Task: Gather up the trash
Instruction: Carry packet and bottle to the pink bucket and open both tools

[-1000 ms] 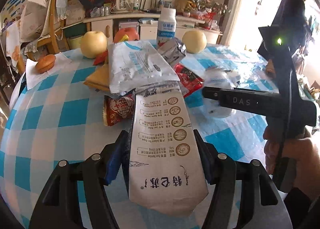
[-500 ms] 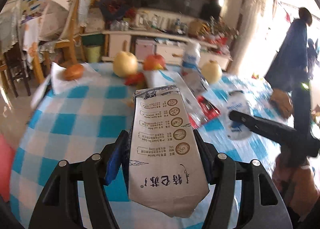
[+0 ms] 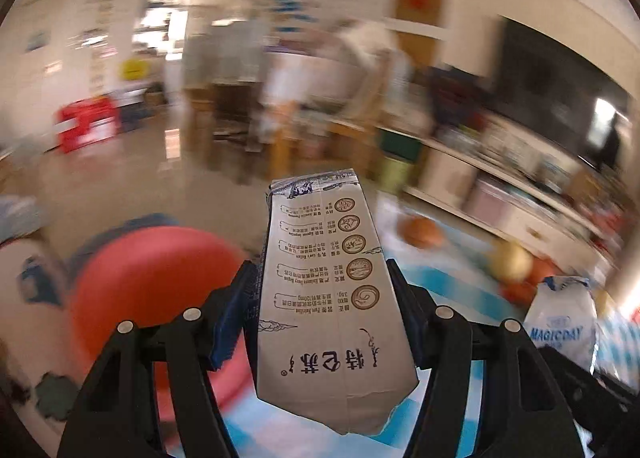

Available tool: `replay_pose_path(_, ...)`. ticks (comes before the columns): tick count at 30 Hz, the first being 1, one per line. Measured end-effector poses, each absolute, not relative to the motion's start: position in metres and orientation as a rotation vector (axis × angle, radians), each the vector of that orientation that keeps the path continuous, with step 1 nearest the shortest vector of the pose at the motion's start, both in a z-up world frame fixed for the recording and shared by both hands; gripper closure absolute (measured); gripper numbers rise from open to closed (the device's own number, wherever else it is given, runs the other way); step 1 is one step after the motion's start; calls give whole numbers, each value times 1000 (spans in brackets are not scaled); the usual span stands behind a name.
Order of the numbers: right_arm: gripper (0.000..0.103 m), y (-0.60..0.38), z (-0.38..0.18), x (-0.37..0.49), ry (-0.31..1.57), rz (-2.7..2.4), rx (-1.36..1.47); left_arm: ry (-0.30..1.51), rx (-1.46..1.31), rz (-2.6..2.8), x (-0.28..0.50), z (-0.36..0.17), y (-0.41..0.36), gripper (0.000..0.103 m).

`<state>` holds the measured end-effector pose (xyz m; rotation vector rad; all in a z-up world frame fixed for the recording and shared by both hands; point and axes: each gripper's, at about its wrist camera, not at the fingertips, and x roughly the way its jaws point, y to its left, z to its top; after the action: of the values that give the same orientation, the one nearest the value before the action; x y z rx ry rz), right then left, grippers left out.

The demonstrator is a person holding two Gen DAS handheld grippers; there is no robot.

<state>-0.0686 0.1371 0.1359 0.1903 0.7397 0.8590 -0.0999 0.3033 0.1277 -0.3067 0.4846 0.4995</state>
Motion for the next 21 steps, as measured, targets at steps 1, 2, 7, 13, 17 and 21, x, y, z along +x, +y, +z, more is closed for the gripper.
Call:
replay_pose_path(1, 83, 153, 138, -67, 744, 884, 185, 484, -336, 567, -102, 126, 322, 38)
replay_pose_path(2, 83, 174, 140, -64, 756, 922, 182, 491, -365, 617, -103, 124, 337, 38)
replay_pose_path(7, 83, 255, 135, -54, 816, 1029, 171, 489, -588, 788, -120, 108, 412, 38)
replay_pose_path(13, 76, 308, 109, -43, 906, 1066, 166, 544, -834, 881, -138, 74, 470, 38)
replay_pose_path(17, 56, 313, 101, -44, 913, 1044, 171, 568, -851, 919, -147, 62, 477, 38)
replay_pose_path(21, 32, 298, 108, -50, 847, 973, 152, 574, -786, 923, -145, 63, 462, 27)
